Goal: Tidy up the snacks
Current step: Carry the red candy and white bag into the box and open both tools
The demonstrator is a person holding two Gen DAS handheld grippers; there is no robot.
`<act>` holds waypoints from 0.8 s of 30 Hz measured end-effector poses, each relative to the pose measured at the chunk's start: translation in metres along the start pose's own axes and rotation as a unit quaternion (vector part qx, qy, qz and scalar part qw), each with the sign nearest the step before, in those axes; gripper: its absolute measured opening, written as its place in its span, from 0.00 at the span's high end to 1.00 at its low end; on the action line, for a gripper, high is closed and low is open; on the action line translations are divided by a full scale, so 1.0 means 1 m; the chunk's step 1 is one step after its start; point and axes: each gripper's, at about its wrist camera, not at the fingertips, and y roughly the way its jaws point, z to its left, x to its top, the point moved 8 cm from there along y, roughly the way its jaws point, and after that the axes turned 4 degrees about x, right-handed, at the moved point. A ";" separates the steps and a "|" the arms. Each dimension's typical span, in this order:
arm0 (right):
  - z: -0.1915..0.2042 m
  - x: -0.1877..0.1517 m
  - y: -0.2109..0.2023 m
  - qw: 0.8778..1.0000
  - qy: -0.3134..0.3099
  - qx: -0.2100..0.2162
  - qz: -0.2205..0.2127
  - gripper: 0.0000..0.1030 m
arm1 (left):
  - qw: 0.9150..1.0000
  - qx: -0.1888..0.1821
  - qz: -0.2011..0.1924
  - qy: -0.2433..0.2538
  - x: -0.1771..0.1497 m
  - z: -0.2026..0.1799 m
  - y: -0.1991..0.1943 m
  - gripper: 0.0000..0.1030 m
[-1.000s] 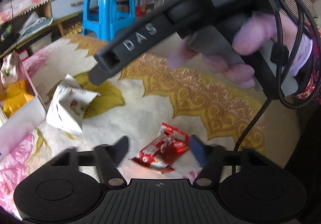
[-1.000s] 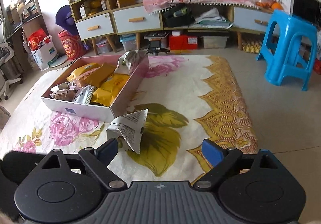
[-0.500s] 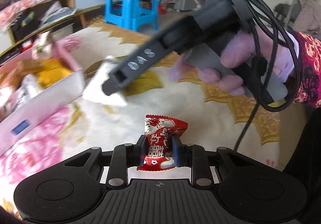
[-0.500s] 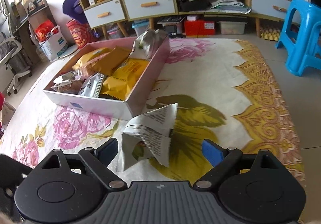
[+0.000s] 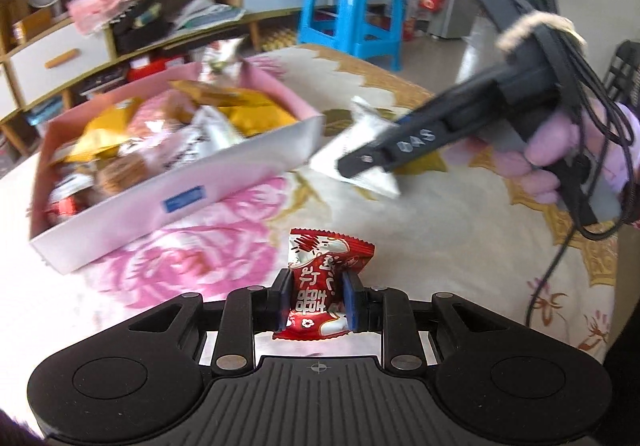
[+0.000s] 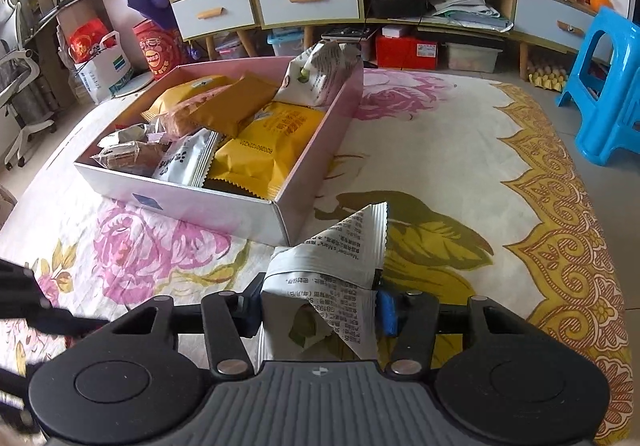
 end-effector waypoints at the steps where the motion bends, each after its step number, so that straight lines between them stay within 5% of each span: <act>1: 0.000 0.000 -0.001 1.000 0.000 0.001 -0.001 0.58 | 1.000 0.004 -0.002 -0.004 0.000 0.005 -0.001 0.77; 14: 0.002 0.011 -0.033 0.999 0.020 0.009 -0.034 0.59 | 0.994 0.058 -0.070 -0.064 0.030 0.060 -0.027 0.77; 24: 0.013 0.051 -0.040 0.994 0.057 0.016 -0.091 0.59 | 0.982 0.110 -0.101 -0.118 0.055 0.115 -0.015 0.77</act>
